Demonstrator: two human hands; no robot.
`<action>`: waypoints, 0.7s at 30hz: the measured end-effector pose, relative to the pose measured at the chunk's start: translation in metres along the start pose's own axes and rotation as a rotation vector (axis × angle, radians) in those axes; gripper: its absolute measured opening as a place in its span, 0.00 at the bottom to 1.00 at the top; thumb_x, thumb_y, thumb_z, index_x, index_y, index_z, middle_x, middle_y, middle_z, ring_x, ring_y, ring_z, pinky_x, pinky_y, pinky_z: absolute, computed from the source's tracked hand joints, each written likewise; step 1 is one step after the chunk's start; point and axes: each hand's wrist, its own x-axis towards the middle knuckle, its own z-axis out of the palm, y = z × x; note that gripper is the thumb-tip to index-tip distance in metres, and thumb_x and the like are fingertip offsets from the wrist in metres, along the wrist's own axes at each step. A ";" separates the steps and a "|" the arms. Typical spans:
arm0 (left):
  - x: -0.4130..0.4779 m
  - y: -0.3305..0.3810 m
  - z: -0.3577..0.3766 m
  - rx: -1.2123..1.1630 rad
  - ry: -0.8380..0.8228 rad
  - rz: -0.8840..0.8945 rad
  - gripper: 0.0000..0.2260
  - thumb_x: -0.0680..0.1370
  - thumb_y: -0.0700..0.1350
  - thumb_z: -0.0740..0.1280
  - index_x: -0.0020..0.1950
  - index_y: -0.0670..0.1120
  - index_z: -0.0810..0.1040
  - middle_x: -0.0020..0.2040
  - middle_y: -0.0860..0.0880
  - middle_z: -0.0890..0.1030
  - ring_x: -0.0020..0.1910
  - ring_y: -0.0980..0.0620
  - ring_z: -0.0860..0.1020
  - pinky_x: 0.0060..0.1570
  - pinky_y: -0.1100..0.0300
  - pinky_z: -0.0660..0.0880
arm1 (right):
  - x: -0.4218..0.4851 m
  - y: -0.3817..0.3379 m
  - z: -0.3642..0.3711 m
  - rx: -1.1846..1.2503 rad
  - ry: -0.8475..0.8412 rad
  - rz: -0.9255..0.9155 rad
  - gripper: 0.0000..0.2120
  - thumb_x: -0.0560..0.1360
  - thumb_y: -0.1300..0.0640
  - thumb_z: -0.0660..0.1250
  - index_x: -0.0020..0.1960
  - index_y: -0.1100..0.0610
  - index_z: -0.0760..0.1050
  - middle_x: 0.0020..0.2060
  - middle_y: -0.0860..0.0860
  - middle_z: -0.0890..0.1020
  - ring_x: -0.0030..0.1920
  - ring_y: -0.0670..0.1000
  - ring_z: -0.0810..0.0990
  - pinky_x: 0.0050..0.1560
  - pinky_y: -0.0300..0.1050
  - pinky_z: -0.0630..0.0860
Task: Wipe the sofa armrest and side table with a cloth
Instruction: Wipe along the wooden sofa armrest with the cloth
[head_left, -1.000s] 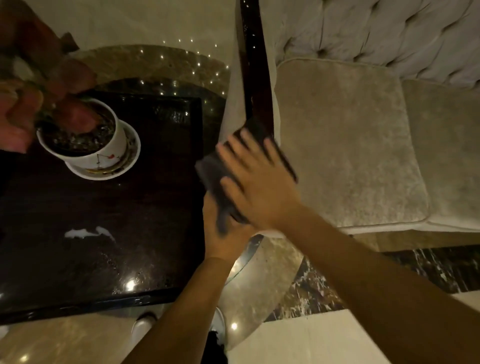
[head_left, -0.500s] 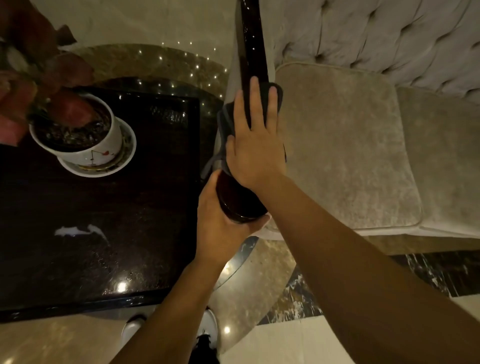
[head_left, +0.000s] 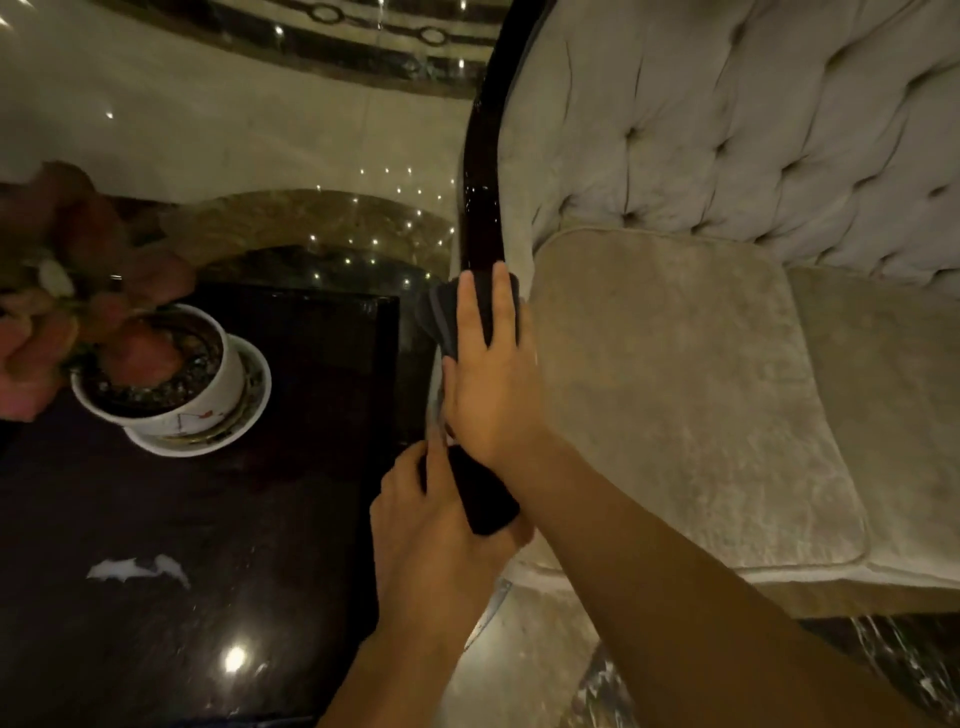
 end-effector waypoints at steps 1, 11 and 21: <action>0.008 0.004 -0.001 0.087 -0.018 0.010 0.47 0.65 0.69 0.65 0.78 0.51 0.53 0.71 0.48 0.68 0.66 0.46 0.70 0.65 0.50 0.71 | 0.012 -0.001 0.000 -0.002 -0.002 0.002 0.41 0.78 0.56 0.66 0.82 0.53 0.43 0.82 0.58 0.43 0.79 0.66 0.51 0.75 0.58 0.61; 0.123 0.076 0.009 0.054 0.133 -0.094 0.37 0.76 0.51 0.67 0.78 0.43 0.50 0.71 0.43 0.66 0.65 0.48 0.70 0.60 0.56 0.71 | 0.195 0.003 -0.029 -0.127 -0.293 -0.015 0.43 0.79 0.51 0.65 0.81 0.58 0.39 0.81 0.61 0.39 0.78 0.71 0.40 0.78 0.64 0.50; 0.252 0.114 -0.012 0.158 0.200 -0.134 0.30 0.78 0.55 0.62 0.74 0.43 0.58 0.66 0.43 0.70 0.61 0.45 0.73 0.52 0.50 0.76 | 0.329 0.031 -0.021 -0.187 -0.258 0.046 0.41 0.77 0.49 0.63 0.81 0.59 0.45 0.81 0.59 0.37 0.76 0.74 0.33 0.76 0.68 0.41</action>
